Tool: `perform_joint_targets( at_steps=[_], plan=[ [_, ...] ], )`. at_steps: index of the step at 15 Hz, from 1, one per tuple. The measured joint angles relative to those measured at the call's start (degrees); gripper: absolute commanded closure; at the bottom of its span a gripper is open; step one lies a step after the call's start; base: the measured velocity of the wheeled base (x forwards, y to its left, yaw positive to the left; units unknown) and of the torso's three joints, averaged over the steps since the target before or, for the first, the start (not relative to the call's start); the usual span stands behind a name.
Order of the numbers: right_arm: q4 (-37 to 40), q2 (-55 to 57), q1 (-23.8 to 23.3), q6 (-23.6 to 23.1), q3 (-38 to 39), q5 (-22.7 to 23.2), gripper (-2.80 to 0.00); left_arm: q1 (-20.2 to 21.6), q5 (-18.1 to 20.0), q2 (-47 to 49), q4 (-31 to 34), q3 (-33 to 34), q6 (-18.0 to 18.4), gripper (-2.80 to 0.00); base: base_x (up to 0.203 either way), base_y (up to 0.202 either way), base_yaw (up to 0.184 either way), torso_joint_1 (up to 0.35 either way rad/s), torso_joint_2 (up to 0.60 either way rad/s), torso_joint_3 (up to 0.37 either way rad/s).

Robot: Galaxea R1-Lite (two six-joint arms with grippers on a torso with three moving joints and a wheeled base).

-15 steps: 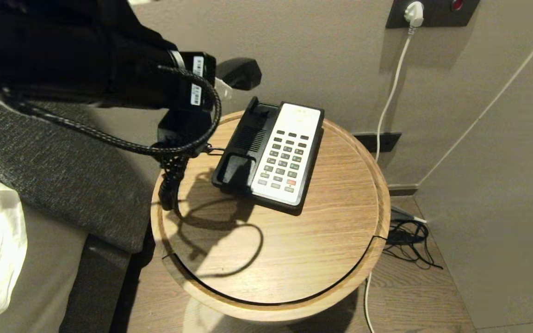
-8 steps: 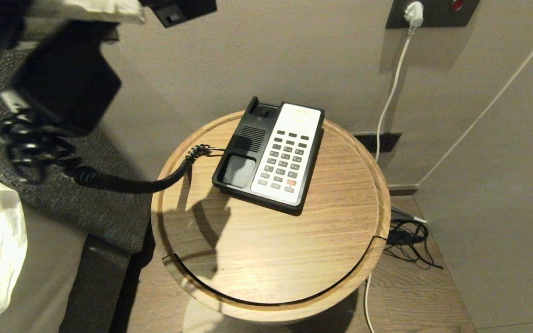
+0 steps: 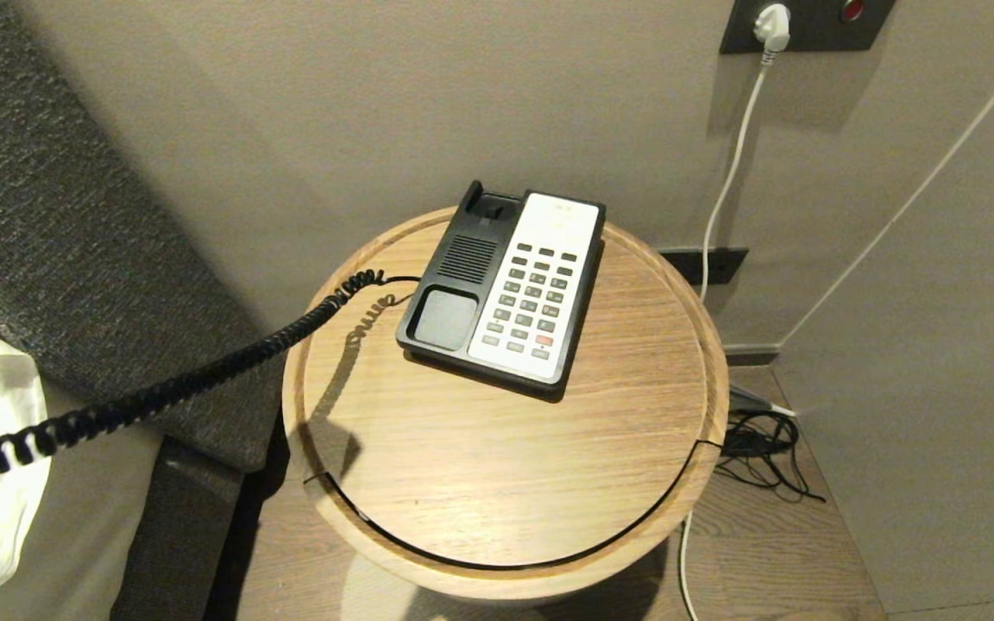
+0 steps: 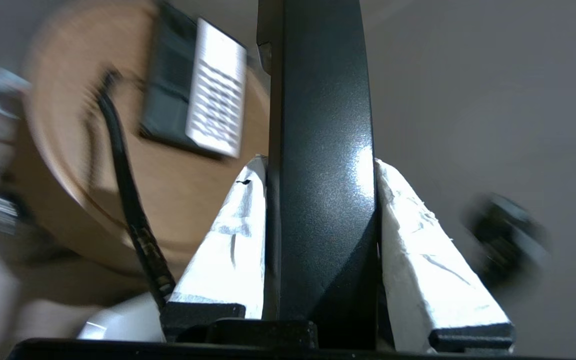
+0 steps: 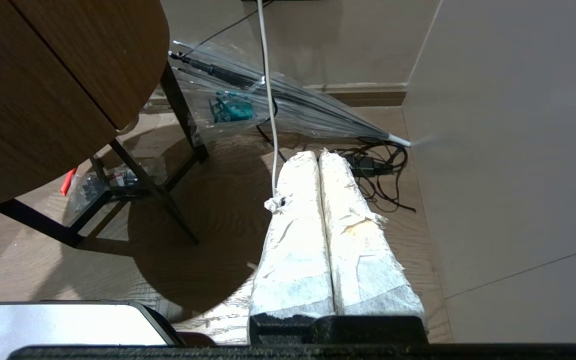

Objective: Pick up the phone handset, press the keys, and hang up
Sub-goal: Dial the number

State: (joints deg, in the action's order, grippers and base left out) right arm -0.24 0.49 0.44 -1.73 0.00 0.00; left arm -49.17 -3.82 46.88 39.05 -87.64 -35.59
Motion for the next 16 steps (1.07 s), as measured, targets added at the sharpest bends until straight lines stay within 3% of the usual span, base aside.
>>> perform_joint_targets(
  at_steps=[3, 16],
  plan=[
    [0.02, 0.0, 0.0, 0.0, 0.0, 0.0, 0.0, -0.08, 5.12, -8.02, 0.01, 5.26, -6.92, 0.0, 0.0, 0.0, 0.0, 0.0, 0.0, 0.0],
    [0.02, 0.0, -0.02, 0.02, 0.0, 0.0, 0.0, 1.34, 4.5, -14.96, 0.46, 7.03, -5.36, 0.0, 0.0, 0.0, 0.0, 0.0, 0.0, 0.0]
  ],
)
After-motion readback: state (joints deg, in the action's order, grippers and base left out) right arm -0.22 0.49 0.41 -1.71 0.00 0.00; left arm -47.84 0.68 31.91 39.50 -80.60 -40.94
